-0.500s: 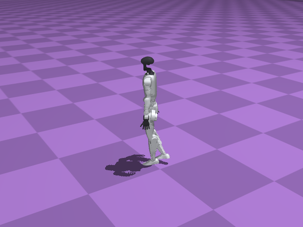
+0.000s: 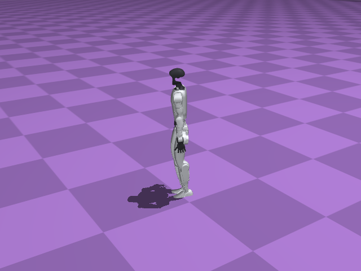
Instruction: In place motions
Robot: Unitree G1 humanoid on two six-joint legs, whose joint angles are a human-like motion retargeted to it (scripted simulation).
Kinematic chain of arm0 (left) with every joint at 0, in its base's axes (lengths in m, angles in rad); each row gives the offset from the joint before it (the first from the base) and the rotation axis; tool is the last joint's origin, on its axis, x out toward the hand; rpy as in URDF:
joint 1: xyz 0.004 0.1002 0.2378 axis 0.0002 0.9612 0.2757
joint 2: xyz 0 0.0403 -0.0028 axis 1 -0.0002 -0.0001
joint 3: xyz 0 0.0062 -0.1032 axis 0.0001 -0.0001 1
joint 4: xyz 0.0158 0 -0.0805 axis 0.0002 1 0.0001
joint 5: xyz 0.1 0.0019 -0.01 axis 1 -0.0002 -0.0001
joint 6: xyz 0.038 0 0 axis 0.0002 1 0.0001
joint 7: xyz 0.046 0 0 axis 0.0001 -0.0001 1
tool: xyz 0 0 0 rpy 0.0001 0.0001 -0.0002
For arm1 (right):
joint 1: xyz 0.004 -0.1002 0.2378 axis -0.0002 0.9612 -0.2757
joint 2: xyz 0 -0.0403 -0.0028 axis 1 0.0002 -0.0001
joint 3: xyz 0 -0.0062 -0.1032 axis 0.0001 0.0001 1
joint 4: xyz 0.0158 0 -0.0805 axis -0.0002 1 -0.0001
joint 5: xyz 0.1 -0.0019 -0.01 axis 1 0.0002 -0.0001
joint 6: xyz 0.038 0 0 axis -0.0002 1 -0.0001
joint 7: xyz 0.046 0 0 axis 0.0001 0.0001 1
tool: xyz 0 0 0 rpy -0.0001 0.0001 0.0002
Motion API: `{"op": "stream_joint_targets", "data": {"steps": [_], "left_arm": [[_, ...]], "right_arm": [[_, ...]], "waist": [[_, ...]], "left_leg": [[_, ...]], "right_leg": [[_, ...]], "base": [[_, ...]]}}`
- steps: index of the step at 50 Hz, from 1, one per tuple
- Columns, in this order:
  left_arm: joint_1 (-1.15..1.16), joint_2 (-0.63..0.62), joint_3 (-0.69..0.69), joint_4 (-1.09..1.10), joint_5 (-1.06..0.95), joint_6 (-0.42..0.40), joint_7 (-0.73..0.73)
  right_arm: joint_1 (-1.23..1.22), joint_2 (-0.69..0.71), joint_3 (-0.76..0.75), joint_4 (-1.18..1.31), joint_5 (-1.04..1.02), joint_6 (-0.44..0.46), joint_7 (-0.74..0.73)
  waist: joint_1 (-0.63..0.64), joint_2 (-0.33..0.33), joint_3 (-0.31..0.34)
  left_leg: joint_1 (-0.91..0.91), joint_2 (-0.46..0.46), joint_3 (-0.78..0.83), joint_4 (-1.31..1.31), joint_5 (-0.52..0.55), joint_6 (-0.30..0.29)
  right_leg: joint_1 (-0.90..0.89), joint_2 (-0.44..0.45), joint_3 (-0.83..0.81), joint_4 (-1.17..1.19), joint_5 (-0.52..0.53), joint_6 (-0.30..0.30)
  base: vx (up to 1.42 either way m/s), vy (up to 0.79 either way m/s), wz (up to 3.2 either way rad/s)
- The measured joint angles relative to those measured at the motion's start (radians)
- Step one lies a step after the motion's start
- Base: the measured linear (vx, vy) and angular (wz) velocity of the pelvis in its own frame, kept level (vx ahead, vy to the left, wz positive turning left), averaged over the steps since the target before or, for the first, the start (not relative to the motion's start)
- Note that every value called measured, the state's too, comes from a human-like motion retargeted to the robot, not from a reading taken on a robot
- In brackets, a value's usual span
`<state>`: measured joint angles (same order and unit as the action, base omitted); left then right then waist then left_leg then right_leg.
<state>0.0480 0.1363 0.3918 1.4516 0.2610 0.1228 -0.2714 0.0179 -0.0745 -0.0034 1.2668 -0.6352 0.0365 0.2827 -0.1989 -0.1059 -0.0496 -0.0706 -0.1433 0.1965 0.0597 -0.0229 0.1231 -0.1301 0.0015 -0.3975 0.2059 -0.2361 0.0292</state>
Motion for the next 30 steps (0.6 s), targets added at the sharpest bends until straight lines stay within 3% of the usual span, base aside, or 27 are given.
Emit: {"op": "stream_joint_targets", "data": {"steps": [5, 11, 15, 18, 21, 25, 27, 30], "left_arm": [[-0.042, 0.022, -0.059, 0.008, -0.013, -0.003, 0.002], [-0.169, 0.025, -0.357, 0.047, -0.043, -0.031, -0.023], [-0.246, 0.023, -0.504, -0.020, 0.035, -0.026, -0.100], [-0.247, 0.035, -0.496, -0.092, 0.057, -0.054, -0.074], [-0.239, 0.059, -0.435, -0.117, 0.041, -0.084, -0.036], [-0.245, 0.094, -0.324, -0.078, 0.041, -0.075, -0.040], [-0.235, 0.098, -0.275, -0.035, 0.069, -0.052, -0.044], [-0.198, 0.083, -0.217, 0.027, 0.121, -0.022, -0.024]], "right_arm": [[0.026, -0.014, -0.016, 0.019, -0.012, 0.012, 0.002], [0.093, -0.019, -0.152, -0.004, -0.060, 0.000, -0.058], [0.094, -0.024, -0.220, 0.011, -0.005, 0.045, -0.094], [0.065, -0.044, -0.204, 0.027, 0.052, 0.078, -0.074], [0.021, -0.057, -0.171, 0.032, 0.094, 0.079, -0.062], [-0.051, -0.075, -0.127, 0.038, 0.134, 0.074, -0.065], [-0.066, -0.086, -0.119, 0.052, 0.139, 0.071, -0.077], [-0.066, -0.100, -0.121, 0.090, 0.137, 0.080, -0.106]], "waist": [[-0.020, 0.009, -0.001], [-0.145, 0.106, 0.042], [-0.190, 0.152, 0.079], [-0.209, 0.187, 0.085], [-0.267, 0.233, 0.110], [-0.296, 0.293, 0.144], [-0.290, 0.316, 0.137], [-0.290, 0.323, 0.102]], "left_leg": [[0.003, 0.005, 0.031, 0.003, -0.015, 0.019], [-0.038, 0.056, 0.013, 0.034, -0.026, 0.045], [-0.051, 0.100, 0.157, 0.059, -0.080, 0.042], [-0.053, 0.152, 0.348, 0.053, -0.123, 0.013], [-0.053, 0.210, 0.508, 0.034, -0.151, -0.023], [-0.056, 0.280, 0.718, -0.001, -0.175, -0.073], [-0.048, 0.308, 0.811, -0.014, -0.180, -0.102], [-0.036, 0.311, 0.887, -0.016, -0.186, -0.133]], "right_leg": [[-0.002, -0.003, 0.014, 0.003, 0.020, 0.015], [-0.020, 0.029, -0.009, -0.004, 0.060, 0.038], [-0.086, 0.062, 0.097, 0.003, 0.101, 0.024], [-0.148, 0.095, 0.168, 0.009, 0.071, -0.018], [-0.163, 0.066, -0.014, -0.001, 0.013, -0.078], [-0.081, -0.012, -0.559, 0.002, -0.052, -0.114], [-0.041, -0.029, -0.741, 0.019, -0.039, -0.103], [-0.035, -0.047, -0.786, 0.008, 0.011, -0.068]], "base": [[-0.18, 0.09, -0.27], [-0.45, 0.18, 0.12], [-0.71, 0.61, -2.00], [-0.64, 0.77, -3.88], [-0.72, 0.81, -3.94], [-0.74, 0.90, -3.90], [-0.43, 0.74, -3.45], [-0.31, 0.63, -2.73]]}}
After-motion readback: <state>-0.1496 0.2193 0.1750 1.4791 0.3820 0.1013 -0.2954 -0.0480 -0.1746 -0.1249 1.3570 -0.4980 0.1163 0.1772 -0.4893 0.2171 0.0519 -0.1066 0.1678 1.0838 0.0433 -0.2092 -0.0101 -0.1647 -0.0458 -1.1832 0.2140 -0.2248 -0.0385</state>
